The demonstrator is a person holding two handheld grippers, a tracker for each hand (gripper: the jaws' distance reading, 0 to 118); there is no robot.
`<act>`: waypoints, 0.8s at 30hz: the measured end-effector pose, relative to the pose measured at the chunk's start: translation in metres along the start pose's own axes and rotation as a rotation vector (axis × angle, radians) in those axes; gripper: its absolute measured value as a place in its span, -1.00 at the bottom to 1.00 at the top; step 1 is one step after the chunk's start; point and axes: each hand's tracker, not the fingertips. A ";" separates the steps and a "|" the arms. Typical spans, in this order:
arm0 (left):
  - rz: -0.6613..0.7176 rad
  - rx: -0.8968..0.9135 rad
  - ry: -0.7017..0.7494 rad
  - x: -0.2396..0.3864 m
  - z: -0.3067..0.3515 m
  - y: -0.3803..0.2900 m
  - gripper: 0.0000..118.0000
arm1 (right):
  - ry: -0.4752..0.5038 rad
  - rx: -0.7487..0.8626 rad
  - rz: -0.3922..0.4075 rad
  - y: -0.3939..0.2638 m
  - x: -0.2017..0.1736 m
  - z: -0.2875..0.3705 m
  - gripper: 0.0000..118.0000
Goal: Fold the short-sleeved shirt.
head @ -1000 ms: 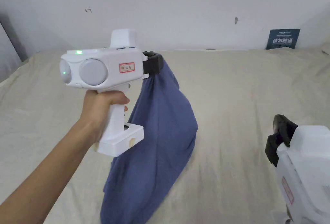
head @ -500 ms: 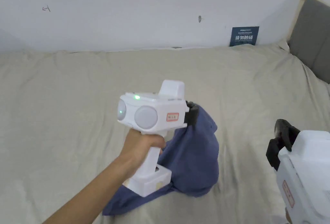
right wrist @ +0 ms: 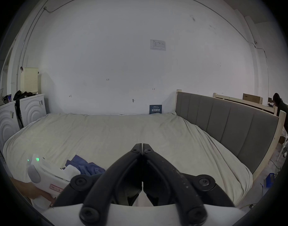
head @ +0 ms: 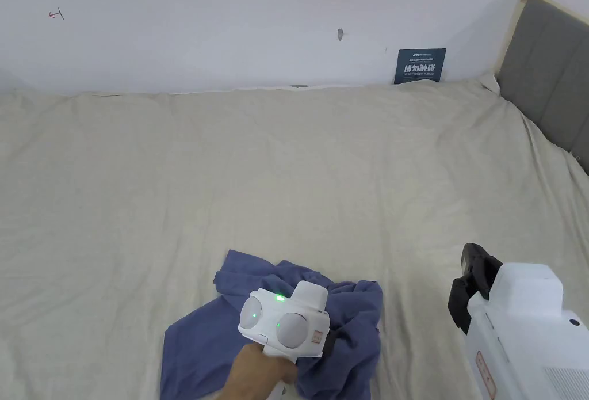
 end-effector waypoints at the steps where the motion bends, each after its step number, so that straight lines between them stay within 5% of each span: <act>1: 0.018 0.017 -0.002 0.000 0.003 0.000 -0.73 | -0.001 -0.002 0.002 -0.001 0.001 0.001 -0.98; 3: 0.042 0.035 -0.009 0.000 0.014 0.002 -0.32 | -0.004 -0.001 0.004 0.000 0.002 0.002 -0.98; 5: 0.067 0.072 -0.007 0.000 0.030 0.006 -0.18 | -0.008 0.003 0.007 0.002 0.003 0.005 -0.98; 6: 0.084 0.101 -0.004 -0.001 0.039 0.008 0.35 | -0.010 0.005 0.007 0.003 0.003 0.006 -0.98; 8: 0.100 0.201 -0.012 -0.002 0.069 0.011 1.00 | -0.012 0.013 0.006 0.007 0.003 0.008 -0.98; 21: 0.092 0.818 0.304 -0.047 0.243 -0.013 0.91 | 0.003 0.123 0.018 0.047 -0.018 0.023 -0.98; 24: 0.112 0.914 0.385 -0.061 0.262 -0.028 0.72 | 0.010 0.147 0.023 0.055 -0.025 0.023 -0.98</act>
